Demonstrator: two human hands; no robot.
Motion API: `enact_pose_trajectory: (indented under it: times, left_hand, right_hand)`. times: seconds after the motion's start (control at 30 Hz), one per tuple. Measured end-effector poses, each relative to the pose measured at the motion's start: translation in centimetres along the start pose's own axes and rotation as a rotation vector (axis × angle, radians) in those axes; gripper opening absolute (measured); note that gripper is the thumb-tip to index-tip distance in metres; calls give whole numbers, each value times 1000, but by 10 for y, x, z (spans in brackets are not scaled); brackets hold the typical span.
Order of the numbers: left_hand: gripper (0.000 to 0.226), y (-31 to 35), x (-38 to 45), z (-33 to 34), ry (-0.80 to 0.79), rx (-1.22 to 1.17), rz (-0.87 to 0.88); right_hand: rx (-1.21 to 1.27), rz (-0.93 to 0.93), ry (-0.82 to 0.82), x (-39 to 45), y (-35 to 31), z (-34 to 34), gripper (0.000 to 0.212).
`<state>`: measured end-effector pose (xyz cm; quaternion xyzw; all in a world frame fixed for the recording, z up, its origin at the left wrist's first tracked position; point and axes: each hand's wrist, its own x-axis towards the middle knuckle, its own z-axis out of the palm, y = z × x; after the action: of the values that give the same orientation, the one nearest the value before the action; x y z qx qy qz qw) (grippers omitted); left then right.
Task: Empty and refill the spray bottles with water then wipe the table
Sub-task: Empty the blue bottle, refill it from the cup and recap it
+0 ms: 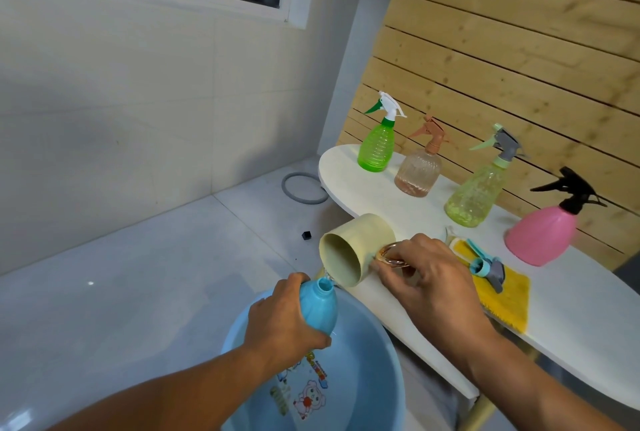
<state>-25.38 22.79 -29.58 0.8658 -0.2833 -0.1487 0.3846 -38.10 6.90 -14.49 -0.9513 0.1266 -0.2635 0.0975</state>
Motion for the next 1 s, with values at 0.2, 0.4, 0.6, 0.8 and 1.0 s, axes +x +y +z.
enact_pose_trajectory:
  times: [0.2,0.4,0.6,0.8,1.0]
  left_hand:
    - [91,0,0,1,0,-2,5]
    - [93,-1,0,1,8,-21,-3]
    - [96,-3,0,2,7,-42,-22]
    - [93,-7,2,2,-6,-77,-39]
    - [95,-13,5,7,-28,-104,-53]
  right_hand:
    - [-45,-61,27,-1,-2,1,13]
    - [-108,-178,54,-5,-4,2,17]
    - [-181,-325,124,-8,-1,7,17]
    - [131,137,68,-7,2,22,13]
    - [373,360,46,-8,20,30,14]
